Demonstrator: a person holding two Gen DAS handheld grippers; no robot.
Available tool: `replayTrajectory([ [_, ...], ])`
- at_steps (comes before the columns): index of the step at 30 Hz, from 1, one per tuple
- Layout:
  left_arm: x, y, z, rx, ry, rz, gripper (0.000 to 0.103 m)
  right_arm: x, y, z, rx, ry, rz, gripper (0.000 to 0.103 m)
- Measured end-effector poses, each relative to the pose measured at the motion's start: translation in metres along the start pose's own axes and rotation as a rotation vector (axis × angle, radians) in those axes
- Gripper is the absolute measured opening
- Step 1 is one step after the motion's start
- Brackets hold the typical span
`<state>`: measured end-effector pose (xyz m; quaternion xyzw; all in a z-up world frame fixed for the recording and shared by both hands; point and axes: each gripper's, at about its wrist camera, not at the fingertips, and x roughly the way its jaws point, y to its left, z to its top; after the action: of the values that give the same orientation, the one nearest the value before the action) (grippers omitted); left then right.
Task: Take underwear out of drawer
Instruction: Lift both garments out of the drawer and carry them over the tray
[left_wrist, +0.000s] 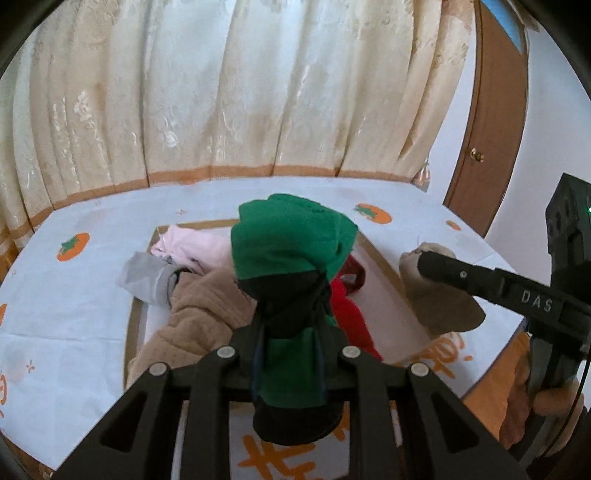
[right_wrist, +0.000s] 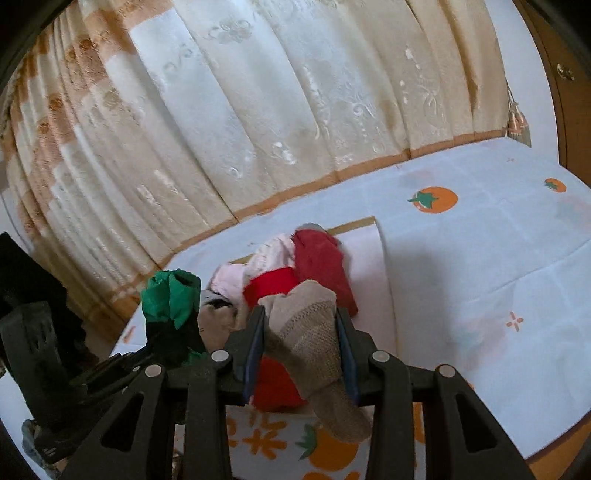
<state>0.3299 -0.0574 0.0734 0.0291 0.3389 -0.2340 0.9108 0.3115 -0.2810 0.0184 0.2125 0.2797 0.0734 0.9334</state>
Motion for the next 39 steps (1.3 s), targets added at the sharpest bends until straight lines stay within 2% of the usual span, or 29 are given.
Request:
replayTrajectory([
  [10,0.039,0.003,-0.004,0.004,0.066,0.023,0.02,0.051,-0.01,-0.007,-0.015,0.048,-0.1,0.039],
  [16,0.061,0.005,-0.008,0.005,0.095,0.069,0.02,0.073,-0.011,-0.013,-0.039,0.08,-0.151,0.039],
  [19,0.063,0.006,-0.008,0.003,0.093,0.078,0.02,0.083,-0.015,-0.016,-0.029,0.094,-0.169,0.039],
  [25,0.068,-0.006,-0.014,0.083,0.061,0.17,0.027,0.089,-0.009,-0.019,-0.066,0.087,-0.199,0.042],
  [27,0.068,-0.01,-0.014,0.102,0.064,0.195,0.035,0.089,-0.009,-0.019,-0.076,0.091,-0.199,0.044],
  [28,0.067,-0.012,-0.014,0.112,0.066,0.212,0.039,0.088,-0.009,-0.019,-0.077,0.091,-0.189,0.048],
  [29,0.065,-0.013,-0.013,0.115,0.065,0.226,0.049,0.087,-0.01,-0.019,-0.075,0.09,-0.17,0.051],
  [30,0.061,-0.014,-0.012,0.114,0.059,0.252,0.064,0.086,-0.011,-0.019,-0.069,0.089,-0.162,0.059],
  [31,0.056,-0.015,-0.011,0.112,0.046,0.268,0.073,0.084,-0.012,-0.018,-0.056,0.091,-0.161,0.062],
  [32,0.049,-0.017,-0.011,0.111,0.02,0.287,0.09,0.082,-0.012,-0.018,-0.042,0.093,-0.148,0.062],
  [33,0.041,-0.019,-0.011,0.111,-0.019,0.312,0.101,0.077,-0.014,-0.016,-0.016,0.086,-0.132,0.064],
  [36,0.019,-0.024,-0.01,0.122,-0.107,0.345,0.103,0.058,-0.013,-0.013,0.014,0.024,-0.099,0.073],
  [39,0.009,-0.027,-0.011,0.125,-0.107,0.346,0.103,0.039,-0.005,-0.012,0.016,-0.016,-0.076,0.074],
])
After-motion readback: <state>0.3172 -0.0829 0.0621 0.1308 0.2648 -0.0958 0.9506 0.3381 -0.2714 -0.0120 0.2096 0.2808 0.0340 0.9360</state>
